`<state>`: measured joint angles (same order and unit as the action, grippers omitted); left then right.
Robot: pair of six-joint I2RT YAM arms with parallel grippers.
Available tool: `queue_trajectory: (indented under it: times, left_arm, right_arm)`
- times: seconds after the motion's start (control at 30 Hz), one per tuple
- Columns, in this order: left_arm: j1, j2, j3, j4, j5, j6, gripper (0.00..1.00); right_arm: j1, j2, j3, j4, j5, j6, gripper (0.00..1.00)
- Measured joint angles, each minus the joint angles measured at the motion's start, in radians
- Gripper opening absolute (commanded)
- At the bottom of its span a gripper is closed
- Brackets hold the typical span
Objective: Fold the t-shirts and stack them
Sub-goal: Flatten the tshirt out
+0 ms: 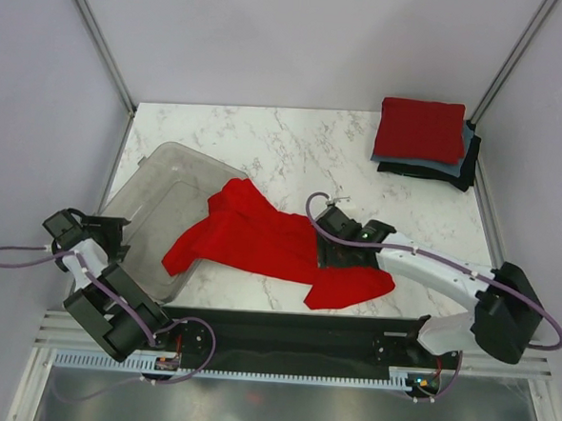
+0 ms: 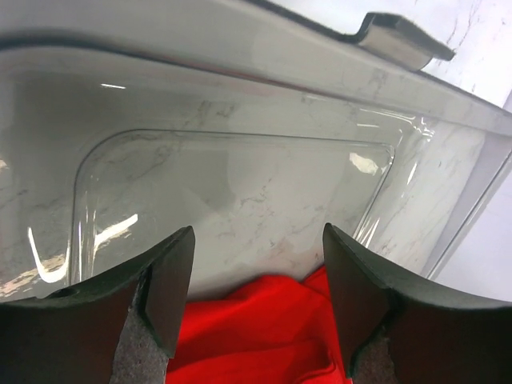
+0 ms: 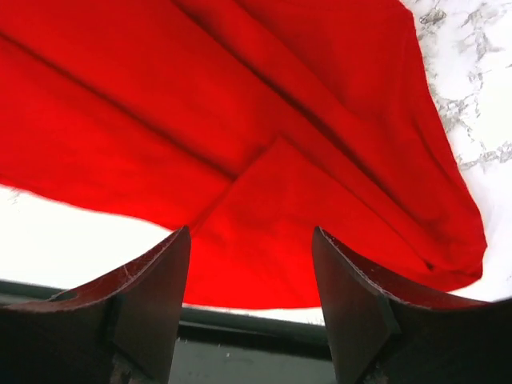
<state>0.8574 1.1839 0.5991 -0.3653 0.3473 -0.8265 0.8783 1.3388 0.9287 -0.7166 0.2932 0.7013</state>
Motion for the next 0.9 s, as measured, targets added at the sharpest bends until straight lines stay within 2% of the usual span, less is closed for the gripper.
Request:
queue_trajectory:
  times: [0.43, 0.53, 0.57, 0.63, 0.67, 0.77, 0.9]
  left_arm:
    - [0.000, 0.025, -0.035, 0.049, 0.077, 0.014, 0.71]
    - [0.000, 0.025, -0.044, 0.058, 0.083, 0.014, 0.71]
    - [0.000, 0.025, -0.047, 0.059, 0.085, 0.014, 0.71]
    - [0.000, 0.025, -0.050, 0.061, 0.093, 0.014, 0.71]
    - [0.001, 0.025, -0.050, 0.062, 0.097, 0.014, 0.71]
    - [0.003, 0.025, -0.050, 0.062, 0.101, 0.014, 0.71]
    - [0.006, 0.025, -0.050, 0.063, 0.102, 0.014, 0.71]
  right_arm:
    - [-0.043, 0.244, 0.013, 0.089, 0.037, -0.030, 0.63]
    - [-0.044, 0.271, 0.017, 0.098, 0.052, -0.040, 0.50]
    - [-0.044, 0.279, 0.019, 0.098, 0.057, -0.043, 0.40]
    - [-0.045, 0.287, 0.020, 0.100, 0.064, -0.046, 0.29]
    - [-0.045, 0.287, 0.020, 0.100, 0.068, -0.046, 0.18]
    - [-0.045, 0.280, 0.020, 0.097, 0.079, -0.040, 0.10]
    - [-0.045, 0.230, 0.020, 0.066, 0.093, -0.039, 0.09]
